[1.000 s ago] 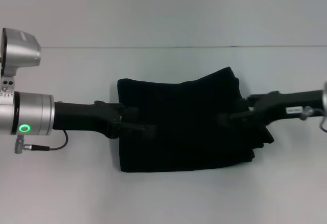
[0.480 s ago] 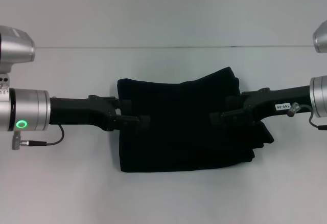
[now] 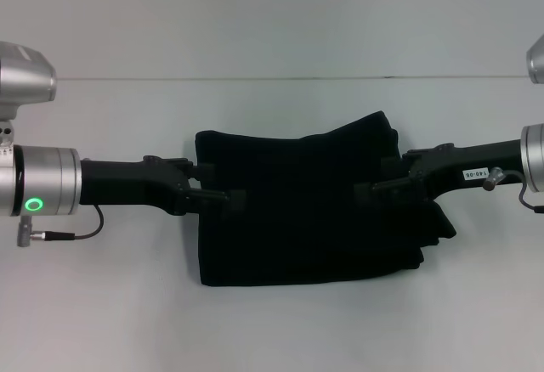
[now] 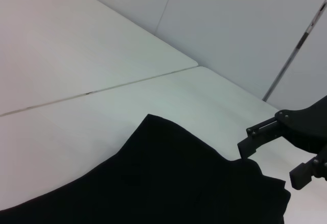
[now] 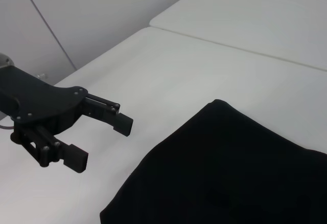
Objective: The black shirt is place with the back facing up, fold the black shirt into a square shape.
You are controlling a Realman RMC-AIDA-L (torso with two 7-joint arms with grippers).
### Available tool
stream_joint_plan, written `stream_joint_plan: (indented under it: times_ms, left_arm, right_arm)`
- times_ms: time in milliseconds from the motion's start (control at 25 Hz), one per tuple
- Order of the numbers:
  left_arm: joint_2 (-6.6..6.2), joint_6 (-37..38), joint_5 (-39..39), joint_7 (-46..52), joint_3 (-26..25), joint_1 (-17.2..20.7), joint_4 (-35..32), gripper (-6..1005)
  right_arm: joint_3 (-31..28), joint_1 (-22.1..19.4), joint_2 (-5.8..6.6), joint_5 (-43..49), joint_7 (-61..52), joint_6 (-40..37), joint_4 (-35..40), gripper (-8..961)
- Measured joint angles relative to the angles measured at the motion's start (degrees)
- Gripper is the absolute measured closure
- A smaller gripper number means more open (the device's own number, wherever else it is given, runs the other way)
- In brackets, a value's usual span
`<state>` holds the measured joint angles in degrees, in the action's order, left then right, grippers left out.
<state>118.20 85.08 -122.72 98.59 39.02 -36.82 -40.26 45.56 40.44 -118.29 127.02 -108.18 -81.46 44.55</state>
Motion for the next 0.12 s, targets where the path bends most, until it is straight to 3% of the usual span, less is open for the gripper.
stream_joint_plan:
  times_ms: [120]
  left_arm:
    - [0.01, 0.0, -0.2, -0.1, 0.0, 0.0, -0.1, 80]
  right_arm:
    - [0.2, 0.2, 0.0, 0.0, -0.4, 0.0, 0.0, 28]
